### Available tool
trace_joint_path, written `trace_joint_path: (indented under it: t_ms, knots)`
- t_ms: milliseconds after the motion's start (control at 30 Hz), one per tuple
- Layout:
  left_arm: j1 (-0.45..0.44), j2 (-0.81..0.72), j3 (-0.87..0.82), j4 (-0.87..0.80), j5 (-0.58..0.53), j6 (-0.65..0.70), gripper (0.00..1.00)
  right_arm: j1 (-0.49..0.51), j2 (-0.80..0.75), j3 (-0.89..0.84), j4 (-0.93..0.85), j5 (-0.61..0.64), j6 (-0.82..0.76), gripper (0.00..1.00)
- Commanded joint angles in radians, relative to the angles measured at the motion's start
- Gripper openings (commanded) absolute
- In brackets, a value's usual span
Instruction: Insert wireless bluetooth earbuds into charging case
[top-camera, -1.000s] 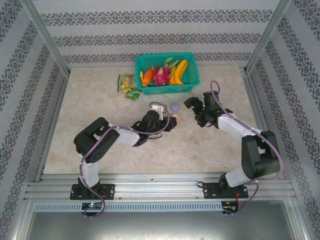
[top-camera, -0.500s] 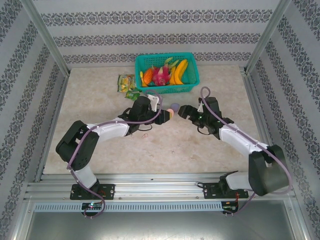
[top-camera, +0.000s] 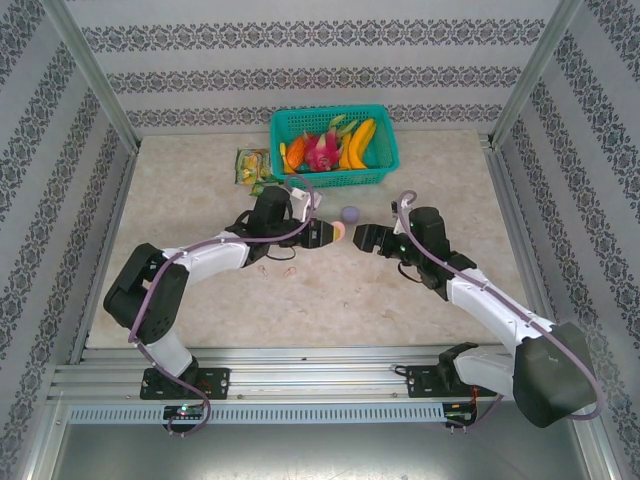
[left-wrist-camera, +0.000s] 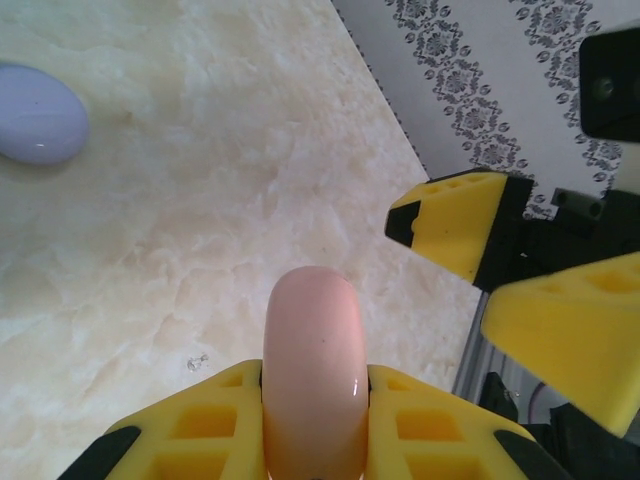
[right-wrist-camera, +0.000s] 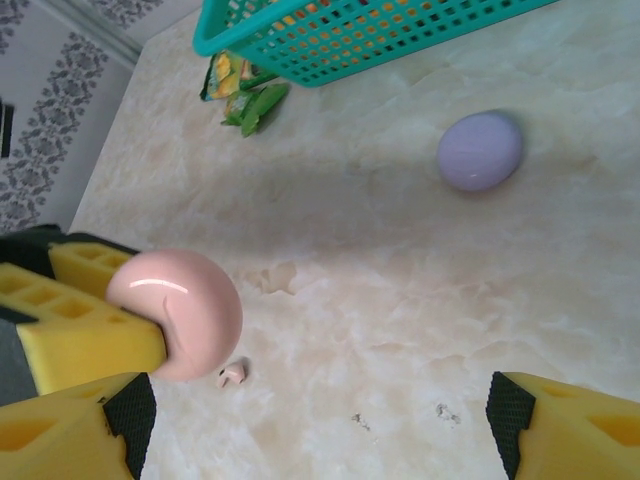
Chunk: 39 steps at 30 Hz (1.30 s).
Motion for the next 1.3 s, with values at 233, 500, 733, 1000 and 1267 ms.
trace_joint_path:
  t_ms: [233, 500, 733, 1000, 1267]
  knots:
    - [0.039, -0.028, -0.014, 0.072, 0.129, -0.025, 0.11, 0.016, 0.04, -0.046, 0.142, -0.072, -0.015, 0.87]
    - [0.041, -0.028, -0.011, 0.073, 0.134, -0.024, 0.11, 0.035, 0.114, 0.0, 0.198, -0.094, 0.01, 0.85]
    - [0.041, -0.029, -0.015, 0.074, 0.148, -0.025, 0.11, 0.039, 0.173, 0.03, 0.226, -0.076, 0.028, 0.83]
    - [0.041, -0.05, -0.035, 0.085, 0.161, -0.031, 0.11, 0.031, 0.237, 0.053, 0.245, -0.063, 0.042, 0.81]
    - [0.041, -0.064, -0.043, 0.105, 0.167, -0.047, 0.11, 0.016, 0.293, 0.058, 0.286, -0.073, 0.08, 0.79]
